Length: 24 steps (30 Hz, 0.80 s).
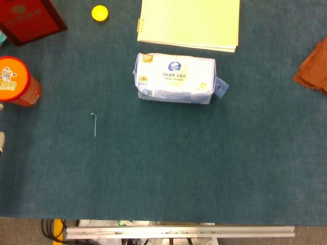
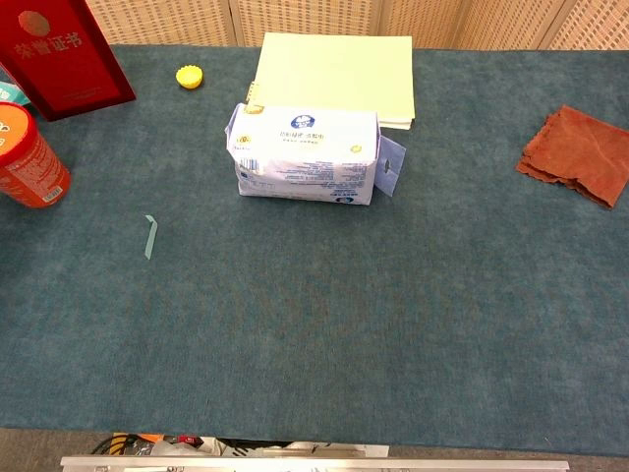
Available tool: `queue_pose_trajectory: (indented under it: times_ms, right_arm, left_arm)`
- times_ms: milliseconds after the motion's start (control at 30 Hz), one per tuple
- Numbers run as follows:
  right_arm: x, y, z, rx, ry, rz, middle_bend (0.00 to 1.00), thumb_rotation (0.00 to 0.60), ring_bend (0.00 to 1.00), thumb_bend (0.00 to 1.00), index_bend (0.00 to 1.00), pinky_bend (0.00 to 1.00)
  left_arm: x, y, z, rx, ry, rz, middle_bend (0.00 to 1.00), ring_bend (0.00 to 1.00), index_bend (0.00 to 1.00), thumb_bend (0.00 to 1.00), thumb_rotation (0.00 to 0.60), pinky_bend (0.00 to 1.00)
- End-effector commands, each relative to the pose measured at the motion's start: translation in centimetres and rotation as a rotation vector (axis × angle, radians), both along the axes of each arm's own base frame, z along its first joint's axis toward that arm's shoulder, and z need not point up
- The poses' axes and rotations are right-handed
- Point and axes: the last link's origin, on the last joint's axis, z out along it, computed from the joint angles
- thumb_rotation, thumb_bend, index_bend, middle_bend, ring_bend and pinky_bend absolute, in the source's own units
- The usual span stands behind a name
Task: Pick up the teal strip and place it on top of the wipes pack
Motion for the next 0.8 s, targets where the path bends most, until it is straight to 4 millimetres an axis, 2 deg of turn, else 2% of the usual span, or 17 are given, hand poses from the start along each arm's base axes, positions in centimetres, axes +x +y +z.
queue_pose_trajectory:
  times_ms: [33, 233, 333, 500, 600, 800]
  right_arm:
    - [0.0, 0.0, 0.1, -0.001, 0.0, 0.001, 0.37, 0.6, 0.26, 0.26, 0.3, 0.32]
    - [0.2, -0.2, 0.5, -0.005, 0.012, 0.013, 0.37, 0.6, 0.26, 0.26, 0.3, 0.32]
    - [0.6, -0.8, 1.2, -0.023, 0.021, 0.035, 0.37, 0.6, 0.26, 0.26, 0.3, 0.32]
    - [1.9, -2.0, 2.5, -0.048, 0.031, 0.084, 0.37, 0.6, 0.26, 0.26, 0.3, 0.32]
    - [2.6, -2.6, 3.0, -0.053, 0.041, 0.108, 0.37, 0.6, 0.26, 0.26, 0.3, 0.32]
    - [3.3, -3.0, 3.1, -0.043, 0.051, 0.119, 0.37, 0.6, 0.26, 0.26, 0.3, 0.32]
  left_arm:
    - [0.0, 0.0, -0.1, -0.003, 0.001, -0.003, 0.25, 0.21, 0.27, 0.38, 0.6, 0.21]
    - [0.3, 0.2, -0.2, -0.02, 0.005, -0.038, 0.26, 0.21, 0.27, 0.38, 0.6, 0.21]
    - [0.6, 0.5, -0.1, -0.055, 0.011, -0.079, 0.29, 0.26, 0.27, 0.38, 0.6, 0.24]
    - [1.4, 1.5, -0.3, -0.15, 0.005, -0.158, 0.39, 0.4, 0.27, 0.38, 0.6, 0.41]
    - [1.8, 2.4, -0.4, -0.217, 0.015, -0.211, 0.43, 0.44, 0.27, 0.38, 0.6, 0.5]
    - [3.0, 4.5, -1.6, -0.367, 0.036, -0.33, 0.55, 0.54, 0.28, 0.38, 0.6, 0.65]
